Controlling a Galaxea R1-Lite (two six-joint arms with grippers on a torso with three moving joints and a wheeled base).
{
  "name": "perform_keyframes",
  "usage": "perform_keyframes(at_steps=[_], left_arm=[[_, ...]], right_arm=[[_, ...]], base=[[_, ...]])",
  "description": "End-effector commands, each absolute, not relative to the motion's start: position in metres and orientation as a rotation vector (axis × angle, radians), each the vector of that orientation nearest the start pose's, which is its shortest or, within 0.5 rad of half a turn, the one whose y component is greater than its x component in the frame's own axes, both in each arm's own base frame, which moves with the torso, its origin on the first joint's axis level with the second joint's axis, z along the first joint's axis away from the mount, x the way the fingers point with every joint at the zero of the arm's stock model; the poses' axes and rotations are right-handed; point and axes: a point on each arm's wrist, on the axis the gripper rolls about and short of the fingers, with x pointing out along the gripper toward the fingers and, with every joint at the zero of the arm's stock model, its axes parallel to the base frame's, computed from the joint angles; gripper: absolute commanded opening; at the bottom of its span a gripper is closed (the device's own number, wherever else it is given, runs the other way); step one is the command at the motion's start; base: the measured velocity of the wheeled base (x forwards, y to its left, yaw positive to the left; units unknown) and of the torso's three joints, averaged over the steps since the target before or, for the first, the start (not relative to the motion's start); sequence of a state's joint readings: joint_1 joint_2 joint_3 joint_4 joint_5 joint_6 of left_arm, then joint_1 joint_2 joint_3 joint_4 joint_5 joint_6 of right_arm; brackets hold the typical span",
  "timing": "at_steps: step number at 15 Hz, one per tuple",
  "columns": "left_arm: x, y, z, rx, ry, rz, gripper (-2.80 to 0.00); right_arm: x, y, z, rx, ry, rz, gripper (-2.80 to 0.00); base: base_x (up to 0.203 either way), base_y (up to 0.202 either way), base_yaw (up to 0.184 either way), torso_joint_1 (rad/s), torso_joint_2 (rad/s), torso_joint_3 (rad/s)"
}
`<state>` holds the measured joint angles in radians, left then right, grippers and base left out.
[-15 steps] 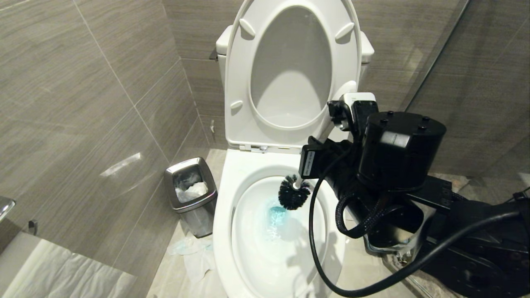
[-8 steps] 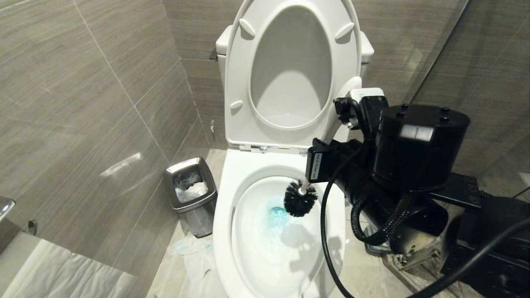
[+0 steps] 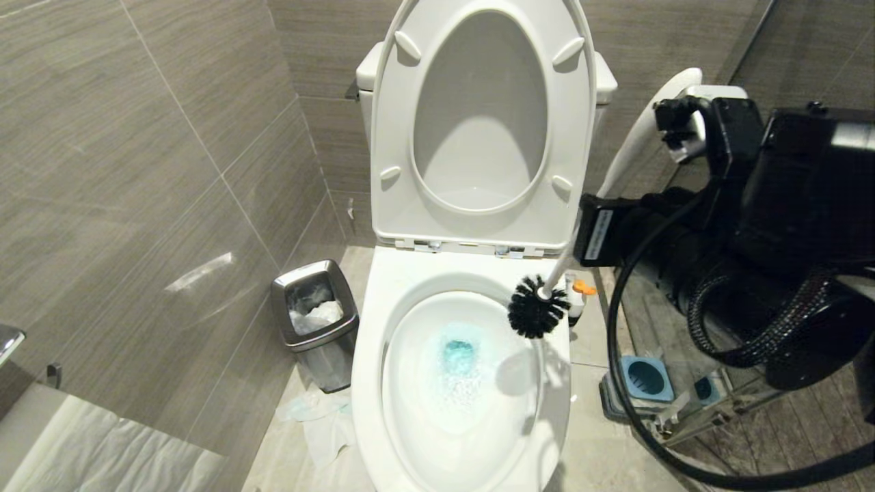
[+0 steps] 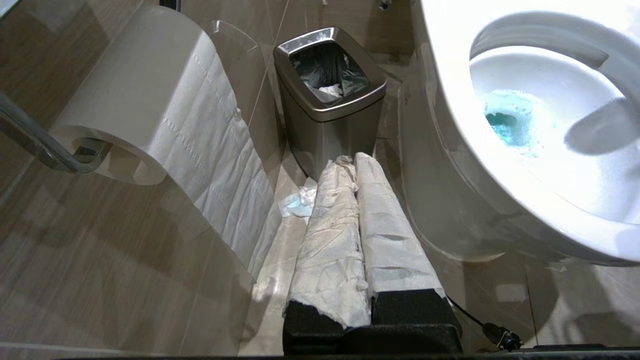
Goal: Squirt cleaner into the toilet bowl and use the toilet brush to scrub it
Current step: Put the toilet brush back
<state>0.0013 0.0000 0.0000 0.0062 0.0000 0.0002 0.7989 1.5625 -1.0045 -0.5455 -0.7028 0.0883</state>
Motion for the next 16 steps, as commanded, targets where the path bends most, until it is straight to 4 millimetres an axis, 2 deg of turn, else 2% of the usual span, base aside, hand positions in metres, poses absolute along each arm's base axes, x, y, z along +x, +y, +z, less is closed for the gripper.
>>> perform_keyframes(at_steps=[1,4,8,11,16], left_arm=[[-0.023,0.0,0.075,0.0,0.006,0.002,-2.8],[-0.023,0.0,0.075,0.0,0.006,0.002,-2.8],[-0.023,0.0,0.075,0.0,0.006,0.002,-2.8],[-0.023,0.0,0.075,0.0,0.006,0.002,-2.8],[-0.023,0.0,0.075,0.0,0.006,0.002,-2.8]], right_arm=[[0.202,0.162,0.288,0.098,-0.01,0.027,-2.8],[0.206,0.135,0.29,0.076,0.011,-0.069,-2.8],[0.224,0.097,0.279,0.057,0.046,-0.2,-2.8],[0.236,0.065,0.264,0.073,0.086,-0.266,-2.8],[0.258,0.013,0.221,0.104,0.097,-0.352,-2.8]], base=[[0.0,0.0,0.0,0.0,0.0,0.0],[0.0,0.0,0.0,0.0,0.0,0.0],[0.0,0.0,0.0,0.0,0.0,0.0],[0.0,0.0,0.0,0.0,0.0,0.0],[0.0,0.0,0.0,0.0,0.0,0.0]])
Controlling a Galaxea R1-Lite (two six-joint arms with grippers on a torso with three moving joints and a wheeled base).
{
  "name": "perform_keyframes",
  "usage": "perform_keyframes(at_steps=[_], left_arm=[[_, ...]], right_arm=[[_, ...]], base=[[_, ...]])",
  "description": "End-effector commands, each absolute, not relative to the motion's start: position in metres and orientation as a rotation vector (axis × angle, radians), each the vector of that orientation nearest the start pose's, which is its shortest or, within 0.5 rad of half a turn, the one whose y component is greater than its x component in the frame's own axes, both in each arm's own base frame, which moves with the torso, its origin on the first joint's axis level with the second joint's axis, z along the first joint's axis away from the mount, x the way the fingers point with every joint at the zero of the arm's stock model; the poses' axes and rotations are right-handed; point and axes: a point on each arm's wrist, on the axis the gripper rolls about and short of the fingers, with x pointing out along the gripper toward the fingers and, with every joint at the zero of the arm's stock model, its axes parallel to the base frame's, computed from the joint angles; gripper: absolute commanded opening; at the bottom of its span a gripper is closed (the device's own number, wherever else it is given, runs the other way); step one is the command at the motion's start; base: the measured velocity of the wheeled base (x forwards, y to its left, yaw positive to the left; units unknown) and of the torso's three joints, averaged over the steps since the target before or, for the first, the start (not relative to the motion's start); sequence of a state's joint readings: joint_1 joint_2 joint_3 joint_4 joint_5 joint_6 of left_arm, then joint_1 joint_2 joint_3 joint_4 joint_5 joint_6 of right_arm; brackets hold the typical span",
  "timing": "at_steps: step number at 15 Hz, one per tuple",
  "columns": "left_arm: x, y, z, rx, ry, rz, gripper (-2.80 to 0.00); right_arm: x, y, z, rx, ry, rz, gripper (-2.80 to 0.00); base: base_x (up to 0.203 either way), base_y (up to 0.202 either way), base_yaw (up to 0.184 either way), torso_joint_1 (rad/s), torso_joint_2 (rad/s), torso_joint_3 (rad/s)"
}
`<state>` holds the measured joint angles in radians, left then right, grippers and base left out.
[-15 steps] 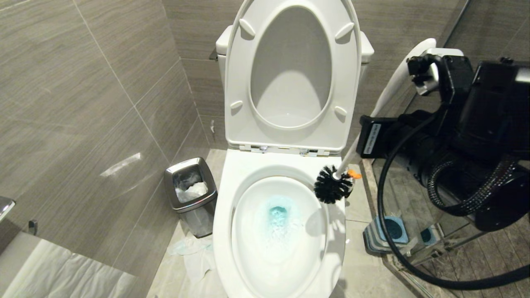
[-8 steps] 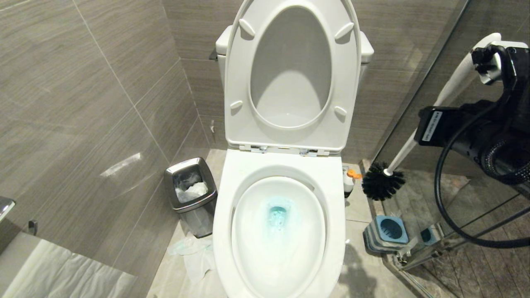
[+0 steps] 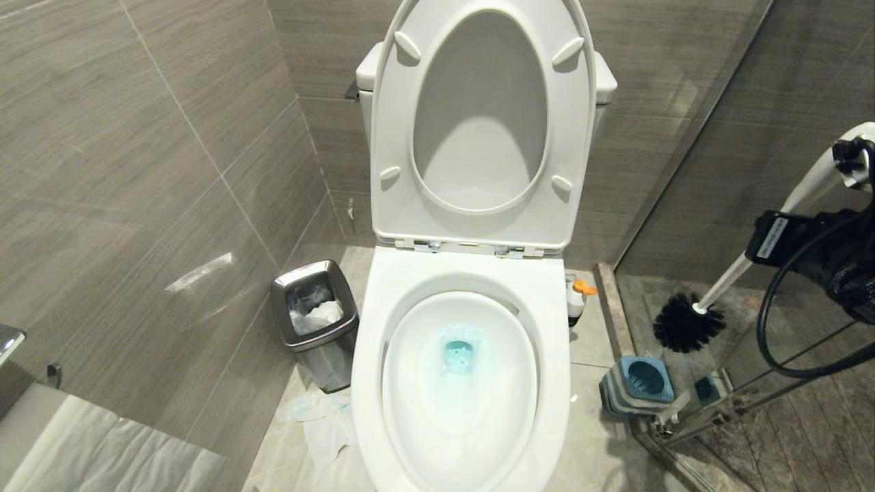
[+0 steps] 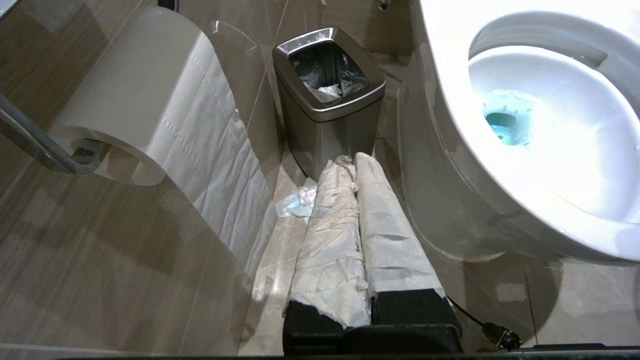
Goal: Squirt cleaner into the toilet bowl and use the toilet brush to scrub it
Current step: Put the toilet brush back
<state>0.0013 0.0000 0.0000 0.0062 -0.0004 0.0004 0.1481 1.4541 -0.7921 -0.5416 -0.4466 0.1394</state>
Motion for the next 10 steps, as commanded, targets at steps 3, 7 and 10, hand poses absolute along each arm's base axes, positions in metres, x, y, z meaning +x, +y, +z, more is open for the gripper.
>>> perform_keyframes(at_steps=[3,7,10], left_arm=[[-0.023,0.0,0.075,0.0,0.006,0.002,-2.8],[-0.023,0.0,0.075,0.0,0.006,0.002,-2.8],[-0.023,0.0,0.075,0.0,0.006,0.002,-2.8]], right_arm=[[0.268,-0.011,0.197,0.114,0.077,-0.365,-2.8],[0.276,-0.022,0.175,0.119,0.073,-0.361,-2.8],[0.279,-0.022,0.168,0.119,0.08,-0.362,-2.8]], base=[[0.0,0.0,0.0,0.0,0.0,0.0],[0.0,0.0,0.0,0.0,0.0,0.0],[0.0,0.0,0.0,0.0,0.0,0.0]])
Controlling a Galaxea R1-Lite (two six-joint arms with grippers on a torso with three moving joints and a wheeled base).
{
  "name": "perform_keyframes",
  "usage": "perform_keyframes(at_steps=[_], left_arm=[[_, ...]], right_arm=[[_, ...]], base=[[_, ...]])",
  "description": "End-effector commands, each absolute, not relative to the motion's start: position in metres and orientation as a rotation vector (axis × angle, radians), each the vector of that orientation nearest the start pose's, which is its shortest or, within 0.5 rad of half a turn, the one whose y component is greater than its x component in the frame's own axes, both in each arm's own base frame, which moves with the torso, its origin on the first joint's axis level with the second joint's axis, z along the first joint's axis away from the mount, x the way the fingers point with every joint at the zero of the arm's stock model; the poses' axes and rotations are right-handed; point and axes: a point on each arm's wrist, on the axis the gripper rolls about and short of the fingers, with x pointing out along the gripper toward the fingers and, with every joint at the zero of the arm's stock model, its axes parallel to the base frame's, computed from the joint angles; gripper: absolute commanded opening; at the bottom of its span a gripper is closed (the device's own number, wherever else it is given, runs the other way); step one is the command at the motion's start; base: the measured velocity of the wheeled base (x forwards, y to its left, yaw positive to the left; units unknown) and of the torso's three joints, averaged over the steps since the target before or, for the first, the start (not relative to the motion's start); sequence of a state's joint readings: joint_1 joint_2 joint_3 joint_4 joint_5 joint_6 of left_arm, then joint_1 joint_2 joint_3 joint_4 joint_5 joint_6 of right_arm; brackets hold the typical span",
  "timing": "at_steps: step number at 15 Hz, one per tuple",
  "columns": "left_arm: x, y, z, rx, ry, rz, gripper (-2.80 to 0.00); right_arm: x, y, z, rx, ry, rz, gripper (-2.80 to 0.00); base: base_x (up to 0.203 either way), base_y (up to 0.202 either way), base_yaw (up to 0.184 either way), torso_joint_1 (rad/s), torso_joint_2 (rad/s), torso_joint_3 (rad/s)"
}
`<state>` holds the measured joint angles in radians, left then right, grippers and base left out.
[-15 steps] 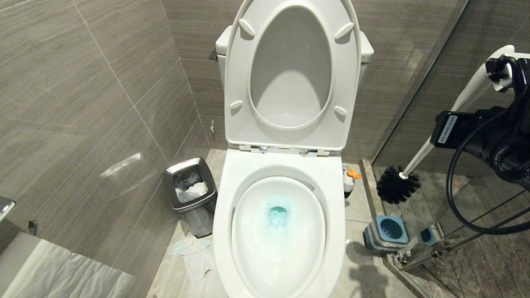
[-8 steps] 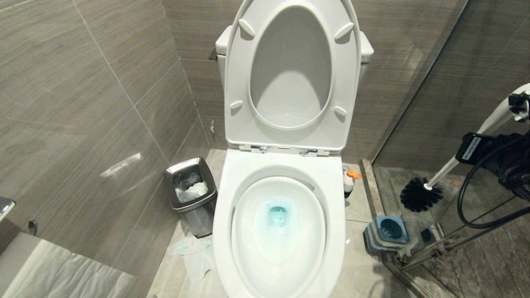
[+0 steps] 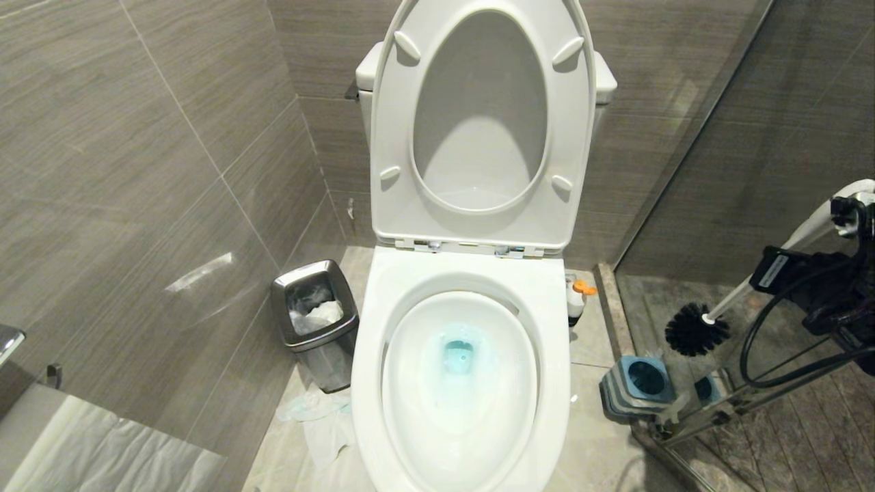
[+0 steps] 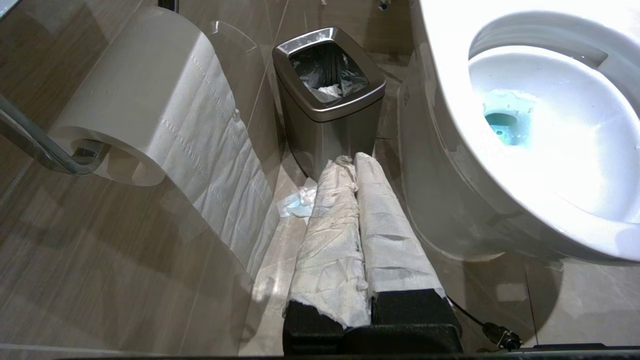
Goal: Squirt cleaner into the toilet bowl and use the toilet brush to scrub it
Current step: Put the toilet brush back
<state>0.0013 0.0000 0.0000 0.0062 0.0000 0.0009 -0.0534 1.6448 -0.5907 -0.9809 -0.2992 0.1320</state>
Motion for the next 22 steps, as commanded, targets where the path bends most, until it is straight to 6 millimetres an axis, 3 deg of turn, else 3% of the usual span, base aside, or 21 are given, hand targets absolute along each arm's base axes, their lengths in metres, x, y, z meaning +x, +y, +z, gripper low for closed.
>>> perform_keyframes(at_steps=[1,9,13,22], left_arm=[[-0.023,0.0,0.075,0.0,0.006,0.002,-2.8],[-0.023,0.0,0.075,0.0,0.006,0.002,-2.8],[-0.023,0.0,0.075,0.0,0.006,0.002,-2.8],[-0.023,0.0,0.075,0.002,0.006,0.002,-2.8]], right_arm=[[0.28,-0.022,0.165,0.118,0.09,-0.363,-2.8],[0.282,-0.031,0.156,0.107,0.123,-0.395,-2.8],[0.295,-0.042,0.139,0.085,0.141,-0.431,-2.8],[0.338,-0.05,0.063,0.066,0.154,-0.431,-2.8]], base=[[0.0,0.0,0.0,0.0,0.0,0.0],[0.0,0.0,0.0,0.0,0.0,0.0],[0.0,0.0,0.0,0.0,0.0,0.0],[0.0,0.0,0.0,0.0,0.0,0.0]])
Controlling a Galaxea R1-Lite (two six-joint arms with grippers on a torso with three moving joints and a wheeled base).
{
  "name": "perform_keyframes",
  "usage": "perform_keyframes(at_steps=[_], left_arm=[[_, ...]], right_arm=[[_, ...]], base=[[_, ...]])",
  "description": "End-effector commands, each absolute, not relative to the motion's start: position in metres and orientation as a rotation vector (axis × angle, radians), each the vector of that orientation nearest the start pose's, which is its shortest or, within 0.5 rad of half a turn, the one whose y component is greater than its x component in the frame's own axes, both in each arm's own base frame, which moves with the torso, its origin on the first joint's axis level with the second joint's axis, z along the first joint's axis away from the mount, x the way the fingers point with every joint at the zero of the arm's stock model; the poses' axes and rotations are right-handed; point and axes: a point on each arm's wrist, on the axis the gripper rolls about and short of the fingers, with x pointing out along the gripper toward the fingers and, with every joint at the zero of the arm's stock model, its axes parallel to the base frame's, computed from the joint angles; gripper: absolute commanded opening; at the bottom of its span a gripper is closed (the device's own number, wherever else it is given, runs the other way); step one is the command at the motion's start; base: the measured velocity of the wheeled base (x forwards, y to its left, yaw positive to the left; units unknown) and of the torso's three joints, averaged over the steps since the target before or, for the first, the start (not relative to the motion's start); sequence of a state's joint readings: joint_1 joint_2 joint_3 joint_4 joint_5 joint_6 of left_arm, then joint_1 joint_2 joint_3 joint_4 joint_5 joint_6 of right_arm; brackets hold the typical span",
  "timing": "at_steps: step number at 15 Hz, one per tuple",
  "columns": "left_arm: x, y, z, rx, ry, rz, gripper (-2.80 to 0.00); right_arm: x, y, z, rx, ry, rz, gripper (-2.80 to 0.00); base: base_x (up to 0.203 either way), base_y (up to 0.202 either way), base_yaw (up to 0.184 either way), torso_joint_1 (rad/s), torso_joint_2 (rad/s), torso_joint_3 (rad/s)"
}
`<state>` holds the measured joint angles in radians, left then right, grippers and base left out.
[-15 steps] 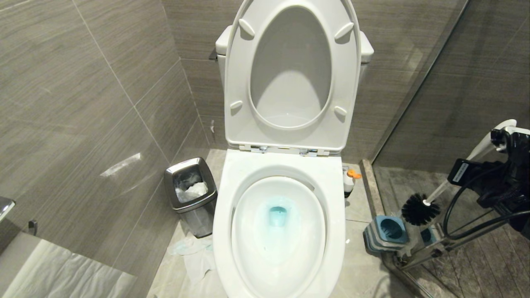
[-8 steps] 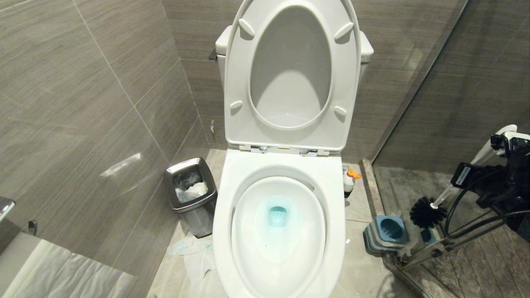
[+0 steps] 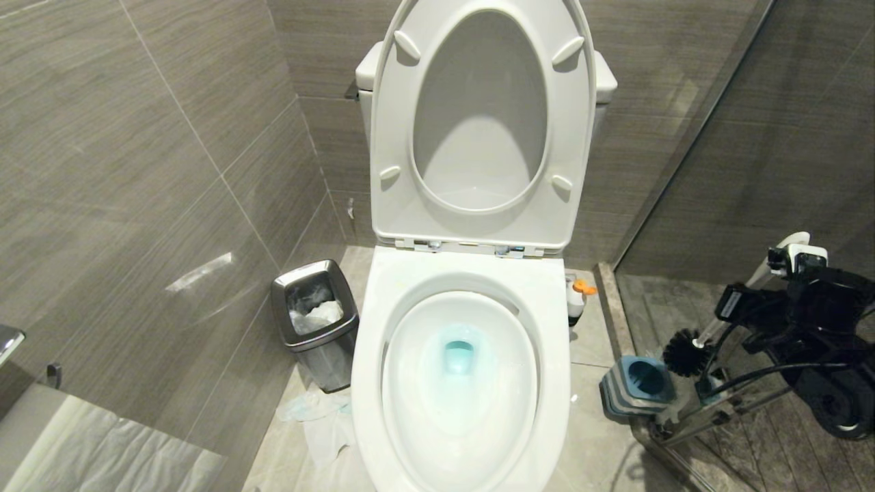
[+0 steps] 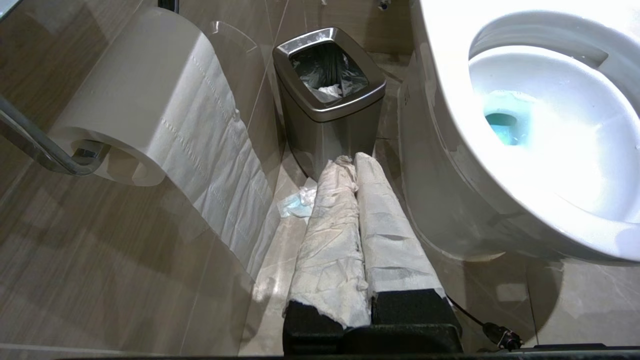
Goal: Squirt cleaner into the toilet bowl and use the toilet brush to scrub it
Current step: Put the toilet brush back
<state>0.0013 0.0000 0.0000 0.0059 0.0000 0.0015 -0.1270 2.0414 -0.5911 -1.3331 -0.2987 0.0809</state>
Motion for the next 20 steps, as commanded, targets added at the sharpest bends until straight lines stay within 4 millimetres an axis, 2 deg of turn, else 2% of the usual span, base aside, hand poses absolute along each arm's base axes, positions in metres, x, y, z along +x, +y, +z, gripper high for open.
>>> perform_keyframes(at_steps=[1,4,8,17,20], left_arm=[[-0.023,0.0,0.075,0.002,0.006,0.002,-2.8],[-0.023,0.0,0.075,0.002,0.006,0.002,-2.8],[-0.023,0.0,0.075,0.002,0.006,0.002,-2.8],[-0.023,0.0,0.075,0.002,0.006,0.002,-2.8],[-0.023,0.0,0.075,0.002,0.006,0.002,-2.8]], right_arm=[[0.342,-0.05,0.055,0.067,0.147,-0.424,-2.8],[0.354,-0.05,0.034,0.075,0.152,-0.401,-2.8],[0.367,-0.048,0.019,0.086,0.157,-0.394,-2.8],[0.376,-0.047,-0.013,0.083,0.191,-0.397,-2.8],[0.377,-0.047,-0.018,0.081,0.197,-0.398,-2.8]], base=[[0.0,0.0,0.0,0.0,0.0,0.0],[0.0,0.0,0.0,0.0,0.0,0.0],[0.0,0.0,0.0,0.0,0.0,0.0],[0.0,0.0,0.0,0.0,0.0,0.0],[0.0,0.0,0.0,0.0,0.0,0.0]])
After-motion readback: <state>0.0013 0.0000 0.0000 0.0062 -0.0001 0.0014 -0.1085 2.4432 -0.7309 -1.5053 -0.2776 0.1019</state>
